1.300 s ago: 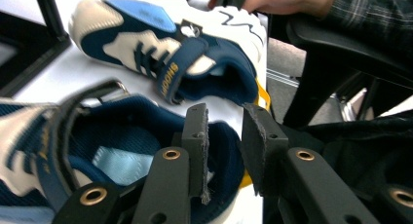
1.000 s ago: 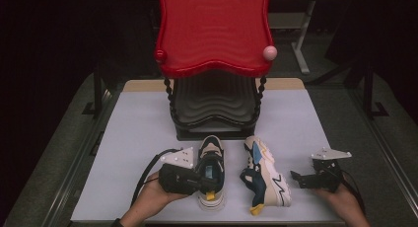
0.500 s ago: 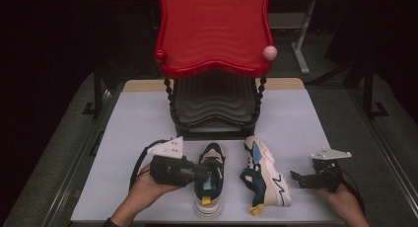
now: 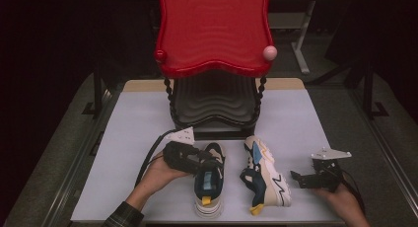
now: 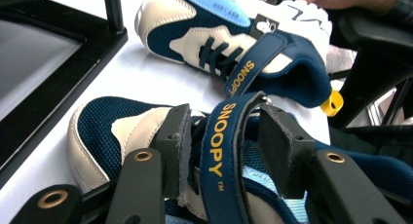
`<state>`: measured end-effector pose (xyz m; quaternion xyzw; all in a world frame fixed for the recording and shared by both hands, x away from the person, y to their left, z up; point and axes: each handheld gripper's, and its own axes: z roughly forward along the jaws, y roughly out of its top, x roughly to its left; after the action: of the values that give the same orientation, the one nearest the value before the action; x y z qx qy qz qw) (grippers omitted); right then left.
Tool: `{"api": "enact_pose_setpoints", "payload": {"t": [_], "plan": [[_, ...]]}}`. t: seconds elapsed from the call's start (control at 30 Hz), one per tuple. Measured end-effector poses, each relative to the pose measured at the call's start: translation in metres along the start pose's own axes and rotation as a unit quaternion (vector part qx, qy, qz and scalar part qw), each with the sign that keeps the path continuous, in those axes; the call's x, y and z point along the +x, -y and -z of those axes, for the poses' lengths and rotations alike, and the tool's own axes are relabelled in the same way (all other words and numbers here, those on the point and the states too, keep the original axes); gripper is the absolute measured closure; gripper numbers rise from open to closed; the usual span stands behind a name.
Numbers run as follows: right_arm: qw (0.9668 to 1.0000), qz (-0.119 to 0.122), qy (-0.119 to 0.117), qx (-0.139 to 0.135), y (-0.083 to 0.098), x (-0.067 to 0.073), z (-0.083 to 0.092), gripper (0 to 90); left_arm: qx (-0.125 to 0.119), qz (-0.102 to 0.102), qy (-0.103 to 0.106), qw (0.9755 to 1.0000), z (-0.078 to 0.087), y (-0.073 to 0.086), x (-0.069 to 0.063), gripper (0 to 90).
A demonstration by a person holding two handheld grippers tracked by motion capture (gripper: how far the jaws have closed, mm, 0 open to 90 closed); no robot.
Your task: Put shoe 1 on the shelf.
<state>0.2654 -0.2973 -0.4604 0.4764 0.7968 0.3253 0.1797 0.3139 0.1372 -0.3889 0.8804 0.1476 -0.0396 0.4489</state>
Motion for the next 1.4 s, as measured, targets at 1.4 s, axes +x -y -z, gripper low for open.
{"api": "enact_pose_setpoints", "payload": {"t": [1.4], "plan": [[1.0000,0.000,0.000,0.000,0.000,0.000,0.000,2.1,-0.030,-0.037,0.023,0.9986,0.021,-0.034,-0.014,72.3]]}}
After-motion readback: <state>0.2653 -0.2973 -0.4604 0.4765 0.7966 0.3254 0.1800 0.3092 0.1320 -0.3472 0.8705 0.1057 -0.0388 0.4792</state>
